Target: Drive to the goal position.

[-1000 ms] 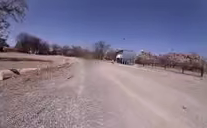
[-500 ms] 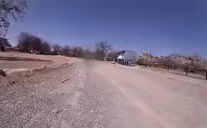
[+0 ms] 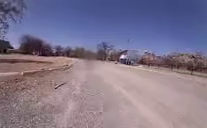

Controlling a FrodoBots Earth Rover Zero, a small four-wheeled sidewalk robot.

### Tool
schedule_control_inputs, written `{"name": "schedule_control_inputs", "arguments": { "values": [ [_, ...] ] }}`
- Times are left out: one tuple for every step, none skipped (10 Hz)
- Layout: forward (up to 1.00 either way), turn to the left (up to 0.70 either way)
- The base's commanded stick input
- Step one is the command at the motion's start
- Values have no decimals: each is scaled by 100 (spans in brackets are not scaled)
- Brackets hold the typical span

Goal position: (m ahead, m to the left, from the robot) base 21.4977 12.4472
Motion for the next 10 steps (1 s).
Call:
{"name": "schedule_control_inputs", "arguments": {
  "values": [
    [100, 0],
    [100, 0],
    [100, 0],
    [100, 0],
    [100, 0],
    [100, 0],
    [100, 0],
    [100, 0],
    [100, 0],
    [100, 0]
  ]
}}
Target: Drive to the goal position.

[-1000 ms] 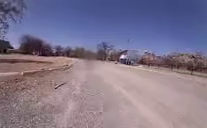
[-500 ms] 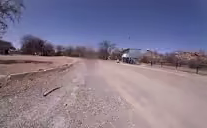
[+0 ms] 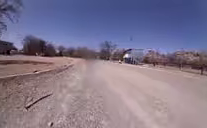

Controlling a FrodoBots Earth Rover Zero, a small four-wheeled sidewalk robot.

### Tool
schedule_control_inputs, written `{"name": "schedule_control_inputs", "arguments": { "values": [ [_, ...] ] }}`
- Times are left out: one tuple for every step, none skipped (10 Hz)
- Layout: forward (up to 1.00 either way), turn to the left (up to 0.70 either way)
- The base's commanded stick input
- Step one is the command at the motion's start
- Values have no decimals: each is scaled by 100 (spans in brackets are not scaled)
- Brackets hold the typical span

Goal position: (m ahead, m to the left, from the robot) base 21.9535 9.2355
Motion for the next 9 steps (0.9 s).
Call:
{"name": "schedule_control_inputs", "arguments": {
  "values": [
    [100, 0],
    [100, 0],
    [100, 0],
    [100, 0],
    [100, 0],
    [100, 0],
    [100, 0],
    [100, 0],
    [100, 0]
  ]
}}
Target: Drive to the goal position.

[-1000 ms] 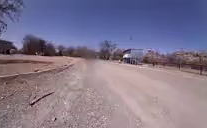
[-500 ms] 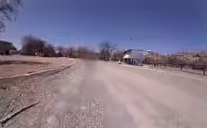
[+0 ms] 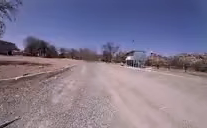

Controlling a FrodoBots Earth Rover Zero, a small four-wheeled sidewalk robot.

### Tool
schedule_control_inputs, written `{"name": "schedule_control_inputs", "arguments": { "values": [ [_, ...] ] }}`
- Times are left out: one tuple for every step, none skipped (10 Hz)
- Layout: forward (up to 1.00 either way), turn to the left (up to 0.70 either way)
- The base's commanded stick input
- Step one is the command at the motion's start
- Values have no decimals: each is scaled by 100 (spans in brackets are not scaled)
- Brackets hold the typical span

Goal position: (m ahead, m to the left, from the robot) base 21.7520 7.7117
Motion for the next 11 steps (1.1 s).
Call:
{"name": "schedule_control_inputs", "arguments": {
  "values": [
    [100, 0],
    [100, 0],
    [100, 0],
    [100, 0],
    [100, 0],
    [100, 0],
    [100, 0],
    [100, 0],
    [100, 0],
    [100, 0],
    [100, 0]
  ]
}}
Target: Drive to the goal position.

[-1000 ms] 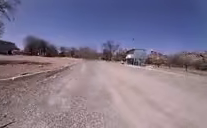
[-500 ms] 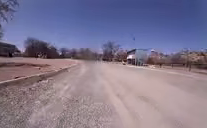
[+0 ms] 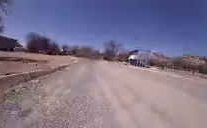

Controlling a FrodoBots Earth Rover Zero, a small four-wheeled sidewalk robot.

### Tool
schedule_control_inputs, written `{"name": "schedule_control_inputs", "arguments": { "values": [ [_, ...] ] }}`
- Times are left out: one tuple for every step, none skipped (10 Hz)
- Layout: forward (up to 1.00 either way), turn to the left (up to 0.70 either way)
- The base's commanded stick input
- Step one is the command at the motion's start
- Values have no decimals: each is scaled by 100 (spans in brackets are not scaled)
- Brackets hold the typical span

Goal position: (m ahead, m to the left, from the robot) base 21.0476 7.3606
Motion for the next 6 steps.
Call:
{"name": "schedule_control_inputs", "arguments": {
  "values": [
    [100, 0],
    [100, 0],
    [100, 0],
    [100, 0],
    [100, 0],
    [100, 0]
  ]
}}
